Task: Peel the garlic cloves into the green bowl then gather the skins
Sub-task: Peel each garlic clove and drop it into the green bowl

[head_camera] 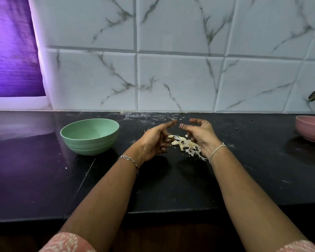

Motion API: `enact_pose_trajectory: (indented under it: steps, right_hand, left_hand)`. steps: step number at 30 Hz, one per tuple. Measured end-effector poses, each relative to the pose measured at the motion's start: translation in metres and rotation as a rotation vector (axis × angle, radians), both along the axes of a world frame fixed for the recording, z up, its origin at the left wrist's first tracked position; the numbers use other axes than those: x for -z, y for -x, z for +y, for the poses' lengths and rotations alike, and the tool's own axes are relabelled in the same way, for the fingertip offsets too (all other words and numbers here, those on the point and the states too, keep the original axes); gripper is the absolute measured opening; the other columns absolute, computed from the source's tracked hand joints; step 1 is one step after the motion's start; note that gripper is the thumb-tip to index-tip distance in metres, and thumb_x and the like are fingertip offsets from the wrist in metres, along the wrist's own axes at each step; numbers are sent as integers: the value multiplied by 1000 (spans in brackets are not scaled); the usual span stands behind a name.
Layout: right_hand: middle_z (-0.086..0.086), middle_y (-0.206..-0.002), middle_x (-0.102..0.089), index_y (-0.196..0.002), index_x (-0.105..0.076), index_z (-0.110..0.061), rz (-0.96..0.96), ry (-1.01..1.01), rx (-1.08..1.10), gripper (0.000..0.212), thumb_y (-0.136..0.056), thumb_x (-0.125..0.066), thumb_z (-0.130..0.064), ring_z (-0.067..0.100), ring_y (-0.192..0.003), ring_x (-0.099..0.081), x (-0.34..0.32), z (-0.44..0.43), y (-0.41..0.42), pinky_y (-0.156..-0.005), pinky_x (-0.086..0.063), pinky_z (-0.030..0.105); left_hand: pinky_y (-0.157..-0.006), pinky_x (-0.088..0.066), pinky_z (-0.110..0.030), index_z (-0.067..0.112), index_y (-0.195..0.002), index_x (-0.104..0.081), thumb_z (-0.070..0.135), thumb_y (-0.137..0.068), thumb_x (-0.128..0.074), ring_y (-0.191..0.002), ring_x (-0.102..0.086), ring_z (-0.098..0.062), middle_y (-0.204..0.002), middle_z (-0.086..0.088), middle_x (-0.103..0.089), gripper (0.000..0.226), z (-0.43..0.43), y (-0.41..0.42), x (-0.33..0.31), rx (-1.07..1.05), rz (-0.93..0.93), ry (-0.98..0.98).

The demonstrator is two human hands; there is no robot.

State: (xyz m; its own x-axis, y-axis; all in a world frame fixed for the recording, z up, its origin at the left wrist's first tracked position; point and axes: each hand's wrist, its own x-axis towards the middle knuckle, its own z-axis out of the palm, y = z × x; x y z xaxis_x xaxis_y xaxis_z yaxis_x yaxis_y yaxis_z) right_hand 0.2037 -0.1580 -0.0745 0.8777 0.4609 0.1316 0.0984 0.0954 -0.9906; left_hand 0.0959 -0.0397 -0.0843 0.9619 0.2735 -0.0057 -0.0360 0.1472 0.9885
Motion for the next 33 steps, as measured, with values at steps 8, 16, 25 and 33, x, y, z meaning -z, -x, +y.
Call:
enact_pose_trajectory:
  steps: [8, 16, 25, 33]
  right_hand:
    - [5, -88, -69, -105, -64, -4, -115, 13, -28, 22, -84, -73, -7, 4, -65, -58, 0, -1, 4, -49, -43, 10]
    - [3, -90, -74, -112, -61, -13, 0, 35, -100, 44, -74, -83, -15, 4, -66, -61, 6, 6, 3, -55, -38, 19]
    - [5, -89, -67, -93, -61, -15, -7, -21, -21, 20, -81, -74, -5, 7, -59, -51, 4, 6, -4, -46, -38, 17]
    - [-2, -103, -64, -87, -76, -26, -747, 668, 250, 7, -88, -69, -23, 17, -92, -62, 16, 3, -5, -72, -41, 24]
  left_hand:
    - [-43, -30, -19, 31, -137, -52, 9, -83, -30, -48, -26, -9, -61, 2, -36, 62, 0, 0, 1, 2, 12, 25]
    - [-43, -29, -19, 30, -137, -51, 7, -83, -27, -49, -26, -9, -60, 2, -37, 64, -3, 3, -1, 51, 14, 2]
    - [-43, -29, -19, 31, -132, -54, 9, -83, -30, -49, -27, -9, -63, 1, -38, 58, -2, 1, 0, -26, 21, 4]
    - [-43, -39, -20, 14, -106, -65, 10, -89, -53, -49, -45, -10, -74, 0, -58, 21, 3, -3, 2, -349, -37, -26]
